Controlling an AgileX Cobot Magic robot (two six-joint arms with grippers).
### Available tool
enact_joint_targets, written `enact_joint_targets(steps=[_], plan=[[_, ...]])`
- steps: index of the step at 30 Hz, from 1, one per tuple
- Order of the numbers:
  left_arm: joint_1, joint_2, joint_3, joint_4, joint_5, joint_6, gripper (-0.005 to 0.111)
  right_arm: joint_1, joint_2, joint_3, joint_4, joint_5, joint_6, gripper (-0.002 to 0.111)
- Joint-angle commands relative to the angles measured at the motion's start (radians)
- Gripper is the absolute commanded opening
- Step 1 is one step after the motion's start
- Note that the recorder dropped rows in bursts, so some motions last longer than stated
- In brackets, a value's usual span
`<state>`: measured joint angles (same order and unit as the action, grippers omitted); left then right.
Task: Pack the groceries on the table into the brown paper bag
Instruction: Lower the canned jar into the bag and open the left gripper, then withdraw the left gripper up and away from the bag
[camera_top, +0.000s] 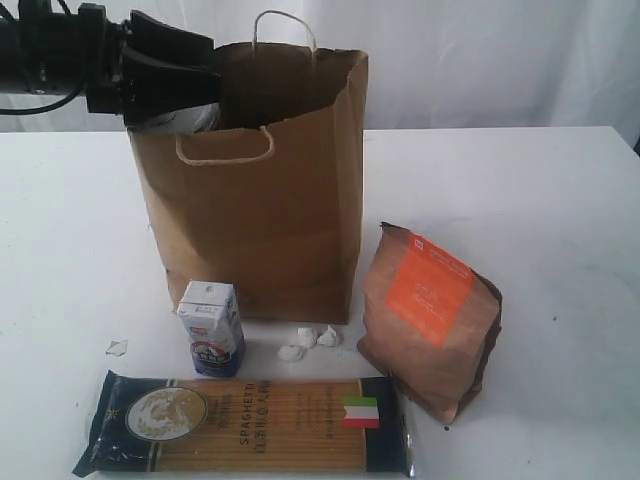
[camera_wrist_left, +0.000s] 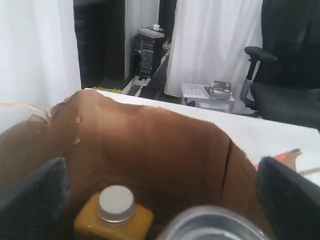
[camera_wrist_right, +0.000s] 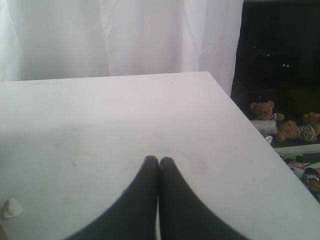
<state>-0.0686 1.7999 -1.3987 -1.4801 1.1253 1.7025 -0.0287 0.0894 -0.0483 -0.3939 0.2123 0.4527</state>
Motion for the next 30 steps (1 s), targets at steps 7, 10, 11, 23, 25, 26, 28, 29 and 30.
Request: enact_joint_targets(steps=[7, 10, 11, 23, 25, 26, 28, 29, 30], plan=[[-0.003, -0.012, -0.004, -0.162, 0.028, 0.037, 0.105, -0.006, 0.002, 0.004, 0.001, -0.004, -0.004, 0.0], [-0.003, -0.012, -0.004, -0.164, 0.028, 0.037, 0.105, -0.006, 0.002, 0.004, 0.001, -0.004, -0.004, 0.0], [-0.003, -0.012, -0.004, -0.167, 0.028, 0.04, 0.105, -0.006, 0.002, 0.004, 0.001, -0.004, -0.004, 0.0], [0.086, -0.02, -0.034, -0.264, 0.028, 0.072, 0.105, -0.006, 0.002, 0.004, 0.001, 0.001, -0.004, 0.0], [0.097, -0.02, -0.036, -0.264, 0.032, 0.069, 0.105, -0.006, 0.002, 0.004, 0.001, 0.006, -0.004, 0.0], [0.11, -0.02, -0.036, -0.264, 0.042, 0.071, 0.105, -0.006, 0.002, 0.004, 0.001, 0.006, -0.004, 0.0], [0.125, -0.02, -0.043, -0.23, 0.051, 0.086, 0.105, -0.006, 0.002, 0.004, 0.001, 0.006, -0.004, 0.0], [0.127, -0.02, -0.047, -0.185, 0.055, 0.099, 0.105, -0.006, 0.002, 0.004, 0.001, 0.006, -0.004, 0.0], [0.129, -0.022, -0.047, -0.147, 0.05, 0.104, 0.105, -0.006, 0.002, 0.004, 0.001, 0.006, -0.004, 0.0]])
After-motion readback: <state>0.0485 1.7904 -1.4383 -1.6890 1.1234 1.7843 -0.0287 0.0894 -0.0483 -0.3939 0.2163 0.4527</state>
